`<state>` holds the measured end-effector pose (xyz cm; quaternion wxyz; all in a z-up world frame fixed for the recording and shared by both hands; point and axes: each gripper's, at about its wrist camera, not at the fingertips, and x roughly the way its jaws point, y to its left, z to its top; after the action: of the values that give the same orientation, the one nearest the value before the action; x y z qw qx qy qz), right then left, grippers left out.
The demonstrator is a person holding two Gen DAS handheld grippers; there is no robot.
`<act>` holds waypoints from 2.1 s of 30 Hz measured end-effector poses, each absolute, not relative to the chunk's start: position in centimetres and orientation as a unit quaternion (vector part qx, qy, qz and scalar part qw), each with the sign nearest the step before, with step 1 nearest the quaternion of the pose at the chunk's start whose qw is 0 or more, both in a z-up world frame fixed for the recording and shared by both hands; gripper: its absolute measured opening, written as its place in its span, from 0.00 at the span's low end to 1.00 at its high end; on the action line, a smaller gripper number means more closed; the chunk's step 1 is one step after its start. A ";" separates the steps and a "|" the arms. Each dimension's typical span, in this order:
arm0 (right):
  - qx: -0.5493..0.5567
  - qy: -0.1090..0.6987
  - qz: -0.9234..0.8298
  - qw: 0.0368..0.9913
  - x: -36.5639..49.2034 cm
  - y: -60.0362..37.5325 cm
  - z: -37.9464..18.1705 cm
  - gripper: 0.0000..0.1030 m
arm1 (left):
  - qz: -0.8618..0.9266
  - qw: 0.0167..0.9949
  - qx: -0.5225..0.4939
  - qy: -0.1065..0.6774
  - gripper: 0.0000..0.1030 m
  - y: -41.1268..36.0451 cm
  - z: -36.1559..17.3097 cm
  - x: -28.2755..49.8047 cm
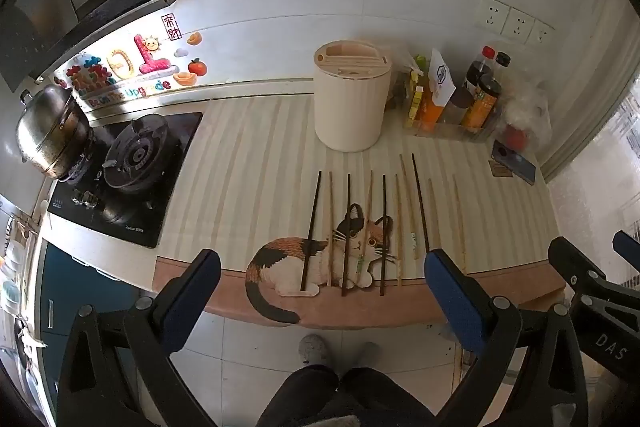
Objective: Organize utensils
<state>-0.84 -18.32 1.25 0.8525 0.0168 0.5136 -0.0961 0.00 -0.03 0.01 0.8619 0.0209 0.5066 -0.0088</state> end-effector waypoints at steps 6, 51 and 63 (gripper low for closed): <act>0.020 0.513 -0.093 0.853 -0.7 -18.5 1.3 1.00 | -0.008 0.863 0.023 0.505 1.00 -0.1 -0.1 0.1; 0.014 0.502 -0.098 0.859 -0.6 -18.6 2.1 1.00 | -0.010 0.865 0.021 0.501 1.00 0.0 0.7 0.5; 0.014 0.499 -0.098 0.861 -0.7 -18.7 2.5 1.00 | -0.011 0.865 0.021 0.501 1.00 -0.2 0.8 0.4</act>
<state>-0.70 -18.73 2.48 0.8610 0.0141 0.4990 -0.0978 0.44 -0.17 0.85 0.8648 0.0208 0.5015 -0.0114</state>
